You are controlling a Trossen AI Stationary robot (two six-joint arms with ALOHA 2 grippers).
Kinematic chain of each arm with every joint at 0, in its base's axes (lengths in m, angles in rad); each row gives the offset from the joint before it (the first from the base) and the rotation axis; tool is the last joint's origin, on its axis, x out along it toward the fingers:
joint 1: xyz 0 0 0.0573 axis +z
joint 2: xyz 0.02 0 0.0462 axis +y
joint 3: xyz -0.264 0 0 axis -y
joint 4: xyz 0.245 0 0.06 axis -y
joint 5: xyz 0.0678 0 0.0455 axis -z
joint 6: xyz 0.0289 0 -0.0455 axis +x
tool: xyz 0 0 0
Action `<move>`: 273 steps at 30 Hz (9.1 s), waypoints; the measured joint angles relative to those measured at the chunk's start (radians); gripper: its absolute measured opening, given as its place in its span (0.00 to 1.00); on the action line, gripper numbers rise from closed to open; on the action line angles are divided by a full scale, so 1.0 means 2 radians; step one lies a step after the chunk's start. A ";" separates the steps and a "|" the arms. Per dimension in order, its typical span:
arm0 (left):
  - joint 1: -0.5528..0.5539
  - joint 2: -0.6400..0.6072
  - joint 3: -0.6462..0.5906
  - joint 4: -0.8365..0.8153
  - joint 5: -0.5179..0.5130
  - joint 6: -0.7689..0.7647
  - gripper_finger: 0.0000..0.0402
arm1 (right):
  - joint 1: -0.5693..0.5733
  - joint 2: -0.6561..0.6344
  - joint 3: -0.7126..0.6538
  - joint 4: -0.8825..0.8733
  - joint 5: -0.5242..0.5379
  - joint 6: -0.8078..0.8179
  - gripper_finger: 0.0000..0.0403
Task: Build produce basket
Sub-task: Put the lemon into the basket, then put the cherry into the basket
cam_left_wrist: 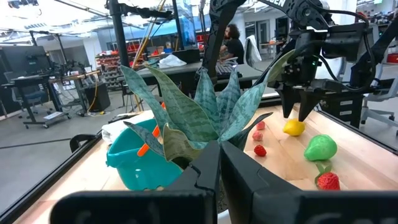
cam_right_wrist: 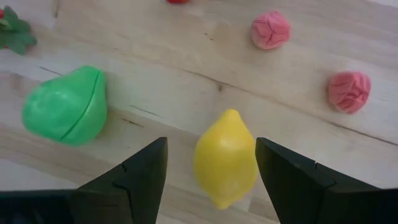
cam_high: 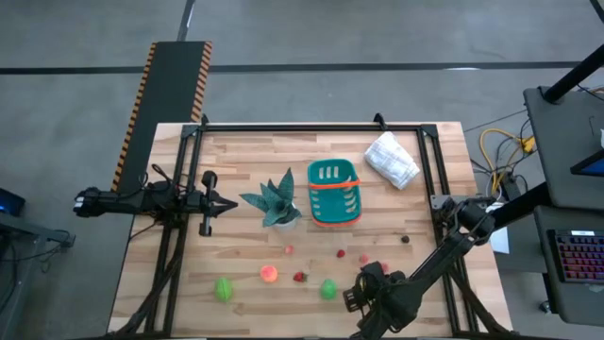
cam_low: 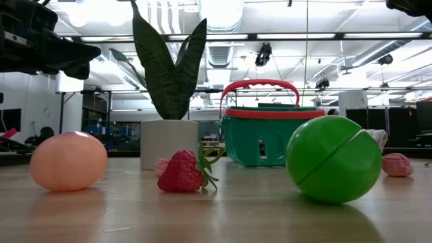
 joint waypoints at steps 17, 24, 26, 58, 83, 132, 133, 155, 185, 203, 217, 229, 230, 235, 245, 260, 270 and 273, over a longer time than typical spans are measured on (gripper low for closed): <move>0.000 0.000 0.000 0.000 0.000 0.000 0.00 | 0.001 0.000 0.000 0.022 -0.027 -0.018 0.77; 0.000 0.000 0.000 0.000 0.000 0.000 0.00 | 0.001 0.021 -0.003 0.024 -0.029 -0.017 0.74; 0.000 0.000 0.000 0.000 0.000 0.000 0.00 | 0.001 0.030 -0.003 0.024 -0.029 -0.019 0.74; 0.000 0.000 0.000 0.000 0.000 0.000 0.00 | -0.003 0.056 -0.003 0.020 -0.027 -0.015 0.50; 0.000 0.000 0.000 0.000 0.000 0.000 0.00 | -0.006 0.037 0.001 0.007 -0.027 -0.058 0.48; 0.000 0.002 0.000 0.001 0.000 0.000 0.00 | -0.191 -0.129 0.001 -0.044 0.172 -0.534 0.48; 0.000 0.002 0.000 0.001 0.000 0.000 0.00 | -0.196 -0.129 0.001 -0.043 0.177 -0.537 0.48; 0.000 0.005 0.000 0.001 0.000 0.000 0.00 | -0.247 -0.127 -0.051 -0.028 0.210 -0.530 0.49; 0.000 0.004 0.000 0.002 0.000 0.000 0.00 | -0.255 -0.125 -0.149 0.089 0.267 -0.491 0.49; 0.000 0.005 0.000 0.001 0.000 0.000 0.00 | -0.255 -0.125 -0.172 0.118 0.261 -0.480 0.49; 0.000 0.005 0.000 0.001 0.000 0.000 0.00 | -0.255 -0.125 -0.172 0.119 0.260 -0.482 0.57; 0.000 0.004 0.000 0.002 0.000 0.000 0.00 | -0.255 -0.125 -0.172 0.121 0.257 -0.482 0.57; 0.000 0.004 0.000 0.002 0.000 0.000 0.00 | -0.255 -0.125 -0.172 0.122 0.257 -0.482 0.57; 0.000 0.005 0.000 0.001 0.000 0.000 0.00 | -0.254 -0.131 -0.172 0.126 0.257 -0.499 0.56; 0.000 0.005 0.000 0.002 0.000 0.000 0.00 | -0.236 -0.147 -0.148 0.133 0.257 -0.662 0.56; 0.000 0.005 0.000 0.001 0.000 0.000 0.00 | -0.231 -0.147 -0.120 0.132 0.285 -0.972 0.56; 0.000 0.005 0.000 0.002 0.000 0.000 0.00 | -0.274 -0.147 -0.120 0.132 0.287 -1.010 0.56; 0.000 0.005 0.000 0.002 0.000 0.000 0.00 | -0.286 -0.147 -0.120 0.132 0.287 -1.012 0.56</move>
